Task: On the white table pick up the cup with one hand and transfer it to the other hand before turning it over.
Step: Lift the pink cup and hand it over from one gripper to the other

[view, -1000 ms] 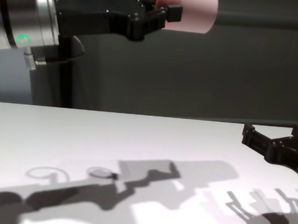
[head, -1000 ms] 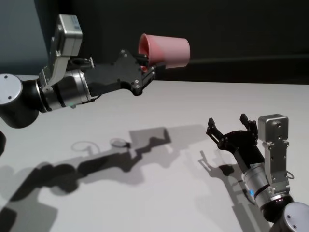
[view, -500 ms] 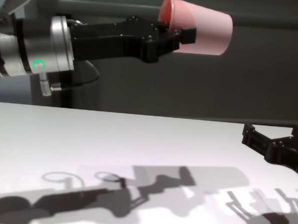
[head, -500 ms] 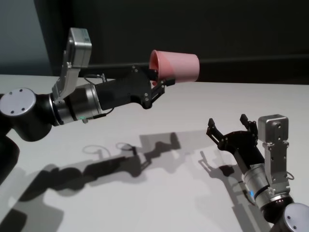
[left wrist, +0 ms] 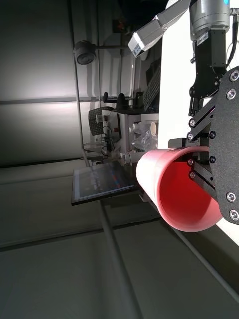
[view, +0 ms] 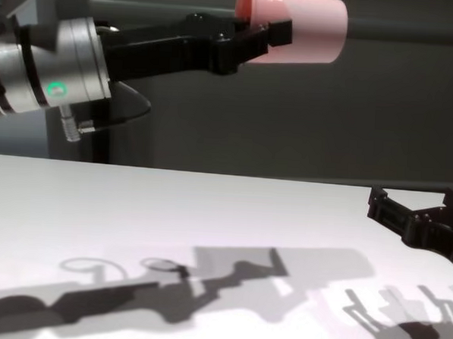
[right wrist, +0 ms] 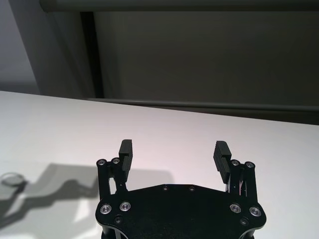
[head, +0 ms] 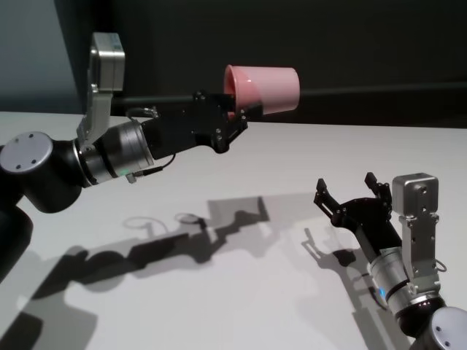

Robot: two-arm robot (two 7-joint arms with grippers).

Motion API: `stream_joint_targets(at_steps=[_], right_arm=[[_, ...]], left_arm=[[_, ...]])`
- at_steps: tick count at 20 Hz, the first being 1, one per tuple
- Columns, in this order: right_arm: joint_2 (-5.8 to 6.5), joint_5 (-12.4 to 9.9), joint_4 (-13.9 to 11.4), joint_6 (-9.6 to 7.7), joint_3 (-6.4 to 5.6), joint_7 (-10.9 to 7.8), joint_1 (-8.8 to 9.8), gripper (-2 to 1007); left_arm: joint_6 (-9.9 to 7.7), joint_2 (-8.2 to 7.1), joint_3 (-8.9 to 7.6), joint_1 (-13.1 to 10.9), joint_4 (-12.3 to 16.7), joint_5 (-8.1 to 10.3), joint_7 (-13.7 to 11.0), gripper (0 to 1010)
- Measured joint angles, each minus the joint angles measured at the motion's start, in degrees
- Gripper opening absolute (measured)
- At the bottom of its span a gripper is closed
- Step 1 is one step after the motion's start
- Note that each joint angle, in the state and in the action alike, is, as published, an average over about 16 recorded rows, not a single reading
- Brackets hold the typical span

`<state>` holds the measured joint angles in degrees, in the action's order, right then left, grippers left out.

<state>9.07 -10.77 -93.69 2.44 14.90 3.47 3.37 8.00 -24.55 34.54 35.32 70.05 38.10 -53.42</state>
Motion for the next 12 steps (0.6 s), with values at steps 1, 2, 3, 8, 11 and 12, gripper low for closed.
stream_joint_targets(at_steps=[1, 2, 3, 8, 11, 12], right_arm=[[0.0, 0.0, 0.0, 0.0, 0.0, 0.0, 0.0, 1002], [0.0, 0.0, 0.0, 0.0, 0.0, 0.0, 0.0, 1002], [0.0, 0.0, 0.0, 0.0, 0.0, 0.0, 0.0, 1002], [0.0, 0.0, 0.0, 0.0, 0.0, 0.0, 0.0, 1002], [0.0, 0.0, 0.0, 0.0, 0.0, 0.0, 0.0, 1002], [0.0, 0.0, 0.0, 0.0, 0.0, 0.0, 0.0, 1002]], left_arm=[[-0.02, 0.03, -0.11, 0.0, 0.0, 0.37, -0.1, 48], [-0.04, 0.05, -0.2, 0.0, -0.1, 0.71, -0.3, 48], [-0.06, 0.06, -0.28, 0.1, -0.1, 1.03, -0.4, 48], [-0.02, 0.03, -0.53, 0.3, -0.1, 2.27, -1.1, 48], [0.09, 0.02, -0.56, 0.6, -0.2, 2.81, -1.6, 48], [0.13, 0.02, -0.56, 0.7, -0.2, 2.97, -1.7, 48]])
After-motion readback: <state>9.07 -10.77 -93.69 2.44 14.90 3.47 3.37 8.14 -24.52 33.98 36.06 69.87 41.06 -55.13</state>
